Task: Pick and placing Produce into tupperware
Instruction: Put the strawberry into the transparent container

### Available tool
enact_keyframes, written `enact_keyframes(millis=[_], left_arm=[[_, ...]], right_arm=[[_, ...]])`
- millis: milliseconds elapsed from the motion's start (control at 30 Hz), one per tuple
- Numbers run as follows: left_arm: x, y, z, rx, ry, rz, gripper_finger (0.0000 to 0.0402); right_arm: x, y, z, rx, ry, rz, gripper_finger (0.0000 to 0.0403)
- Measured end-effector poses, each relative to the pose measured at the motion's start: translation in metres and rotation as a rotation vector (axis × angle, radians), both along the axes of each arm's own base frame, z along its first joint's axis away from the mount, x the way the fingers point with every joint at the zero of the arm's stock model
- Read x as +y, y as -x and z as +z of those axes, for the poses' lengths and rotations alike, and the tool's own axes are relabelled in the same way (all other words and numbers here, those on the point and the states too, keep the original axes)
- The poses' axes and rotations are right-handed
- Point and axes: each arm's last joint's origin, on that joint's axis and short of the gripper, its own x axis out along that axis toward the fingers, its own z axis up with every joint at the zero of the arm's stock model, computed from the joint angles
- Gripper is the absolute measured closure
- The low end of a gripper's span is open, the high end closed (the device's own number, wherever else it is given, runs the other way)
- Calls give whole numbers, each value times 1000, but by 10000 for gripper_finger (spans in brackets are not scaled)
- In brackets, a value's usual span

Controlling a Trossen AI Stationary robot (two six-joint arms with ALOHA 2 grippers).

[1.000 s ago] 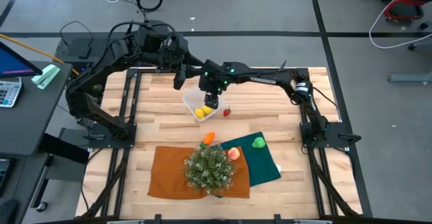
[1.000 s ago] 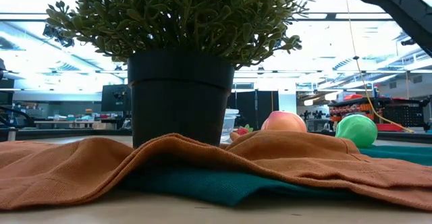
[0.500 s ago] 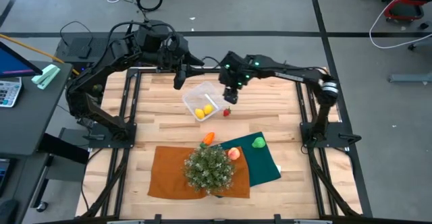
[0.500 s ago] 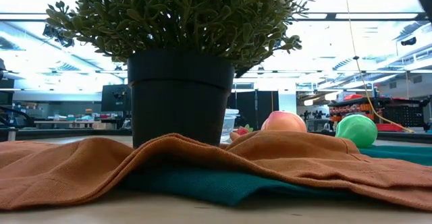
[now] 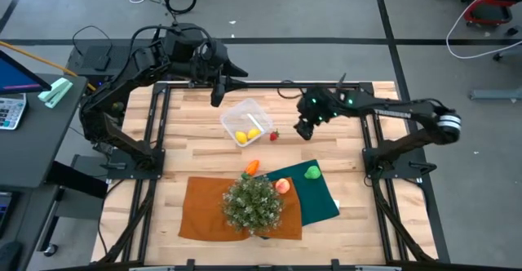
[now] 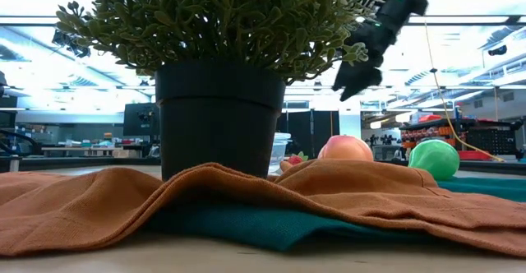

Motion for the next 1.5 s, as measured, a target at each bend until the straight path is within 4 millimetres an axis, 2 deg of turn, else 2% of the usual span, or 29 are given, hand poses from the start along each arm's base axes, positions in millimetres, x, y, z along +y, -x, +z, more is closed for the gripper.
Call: enact_keyframes(millis=[233, 433, 700, 1033, 1200, 1367, 1500], left_arm=[[0, -1, 2, -18, 1, 3, 224], [0, -1, 2, -18, 3, 4, 228], [0, -1, 2, -18, 8, 6, 224], [0, -1, 1, -17, 9, 6, 226], [0, -1, 1, -16, 10, 6, 225], [0, 0, 0, -3, 21, 8, 229], [0, 0, -1, 3, 31, 11, 225]], right_arm=[[27, 16, -34, -7, -47, -45, 187], [39, 10, -54, -10, -51, -6, 179], [39, -4, -66, -15, -23, 0, 158], [34, -17, -90, 50, 49, -56, 75], [37, -27, -97, 43, 185, -76, 41], [43, -36, -100, 24, 302, -99, 30], [45, -43, -105, -13, 308, -94, 29]])
